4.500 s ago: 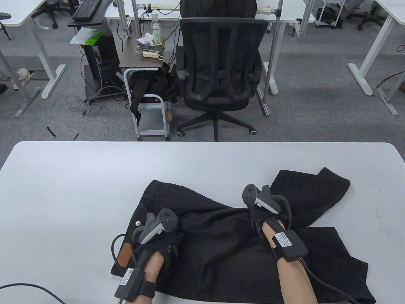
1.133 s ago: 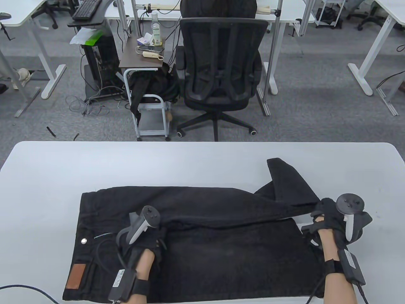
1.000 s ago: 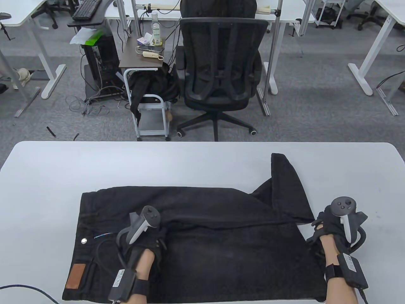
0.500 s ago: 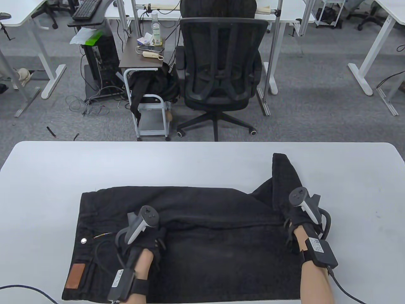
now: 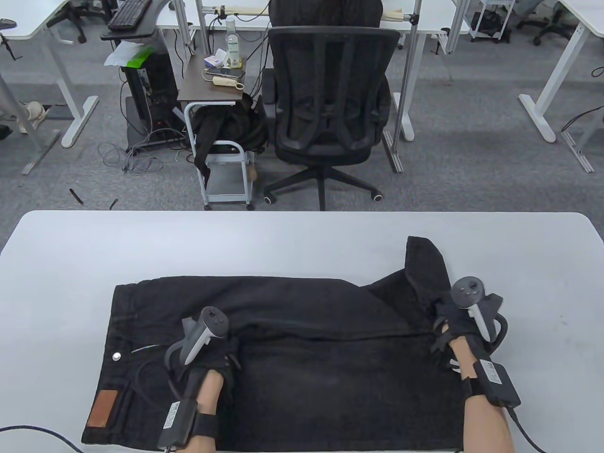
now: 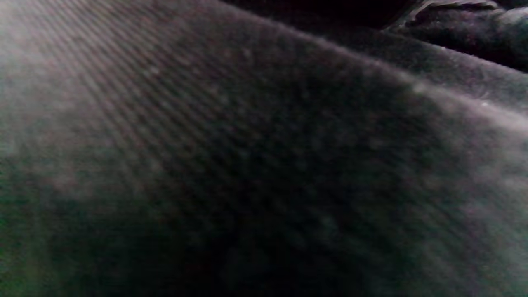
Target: Fold trousers
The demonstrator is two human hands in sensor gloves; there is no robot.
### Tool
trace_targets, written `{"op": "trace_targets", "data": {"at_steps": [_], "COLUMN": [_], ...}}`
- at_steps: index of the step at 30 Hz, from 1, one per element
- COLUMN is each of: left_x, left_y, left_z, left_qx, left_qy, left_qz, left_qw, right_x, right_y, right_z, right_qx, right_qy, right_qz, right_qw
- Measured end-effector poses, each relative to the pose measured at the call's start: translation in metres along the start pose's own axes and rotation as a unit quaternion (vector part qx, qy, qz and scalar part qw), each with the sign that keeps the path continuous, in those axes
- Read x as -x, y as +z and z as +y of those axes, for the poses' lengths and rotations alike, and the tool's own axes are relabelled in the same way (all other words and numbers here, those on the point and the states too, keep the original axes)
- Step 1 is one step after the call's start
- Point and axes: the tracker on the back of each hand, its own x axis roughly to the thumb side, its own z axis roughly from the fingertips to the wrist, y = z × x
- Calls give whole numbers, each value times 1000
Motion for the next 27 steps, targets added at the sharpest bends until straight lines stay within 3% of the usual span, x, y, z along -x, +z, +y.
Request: {"op": "trace_targets", "data": {"at_steps": [3,7,10,13,16,19,22,27], "left_x": [-1,-1,-2,-4,-4,-9,-23,-38], "left_y": [0,0,0,2,2,6,11,22], "left_z": [0,-1,-1,-1,-1,1,1,1], "left_qx": [1,2,3,2,0,-6,-23,-37], "left_qy": [-4,2,-1,-6,-8,-14,-21,-34], "left_qz": [1,-2,-3,-3,-5,-19,-60,-104], "left_qw": [1000,1000,1000,1000,1000,1000,998,993], "right_x": [33,81,91,76,36,-14,-63,-109], "right_y": [-5,-4,2,5,11,22,40,68], "right_z": [-32,-49,-55,-51,-33,0,43,113], "right_qx": [41,40,35,24,-8,-69,-147,-244], "right_qy": [-79,-54,17,28,59,86,147,198], "right_qz": [76,175,179,143,66,-28,-112,-209], "right_qw": [993,982,983,989,996,994,972,926]}}
